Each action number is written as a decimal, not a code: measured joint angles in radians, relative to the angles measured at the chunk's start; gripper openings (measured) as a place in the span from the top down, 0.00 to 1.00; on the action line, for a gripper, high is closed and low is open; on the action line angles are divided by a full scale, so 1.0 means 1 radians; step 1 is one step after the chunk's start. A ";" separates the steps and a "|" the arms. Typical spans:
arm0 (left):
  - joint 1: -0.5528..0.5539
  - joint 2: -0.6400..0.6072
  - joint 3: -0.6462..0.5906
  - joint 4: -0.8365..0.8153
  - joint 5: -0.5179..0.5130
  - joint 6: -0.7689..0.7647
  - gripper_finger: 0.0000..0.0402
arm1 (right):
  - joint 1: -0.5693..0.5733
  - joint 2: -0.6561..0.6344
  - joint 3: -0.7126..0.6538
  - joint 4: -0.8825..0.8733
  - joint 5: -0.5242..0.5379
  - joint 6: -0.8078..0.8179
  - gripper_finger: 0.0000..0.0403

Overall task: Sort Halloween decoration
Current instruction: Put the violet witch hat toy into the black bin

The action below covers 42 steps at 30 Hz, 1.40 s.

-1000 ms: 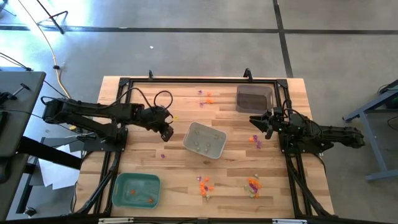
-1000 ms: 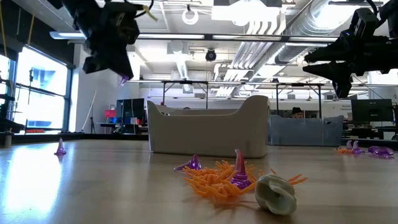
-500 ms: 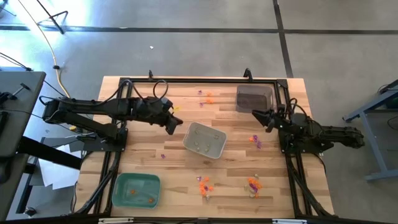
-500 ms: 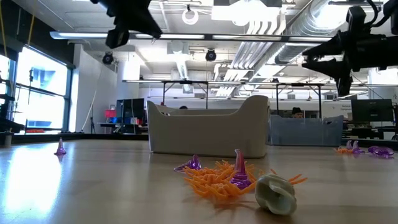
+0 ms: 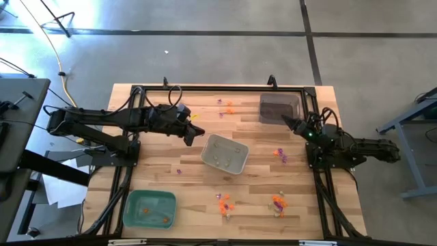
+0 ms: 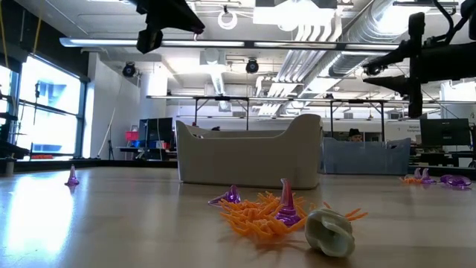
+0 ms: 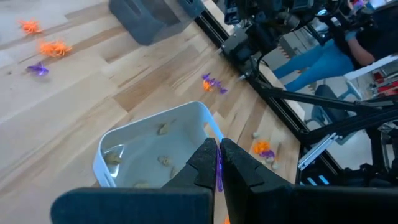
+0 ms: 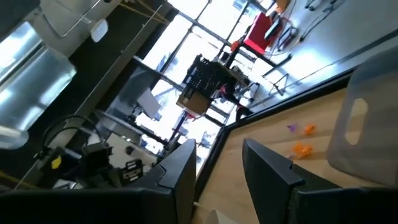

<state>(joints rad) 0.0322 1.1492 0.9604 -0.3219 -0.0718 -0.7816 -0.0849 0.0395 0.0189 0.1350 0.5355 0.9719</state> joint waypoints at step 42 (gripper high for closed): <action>0.091 0.599 0.393 0.442 0.168 0.223 1.00 | 0.001 0.000 0.000 0.503 -0.357 0.024 0.69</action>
<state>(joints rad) 0.1237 1.7477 1.3537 0.1198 0.0963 -0.5584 -0.0842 0.0399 0.0188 0.6383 0.1790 0.9962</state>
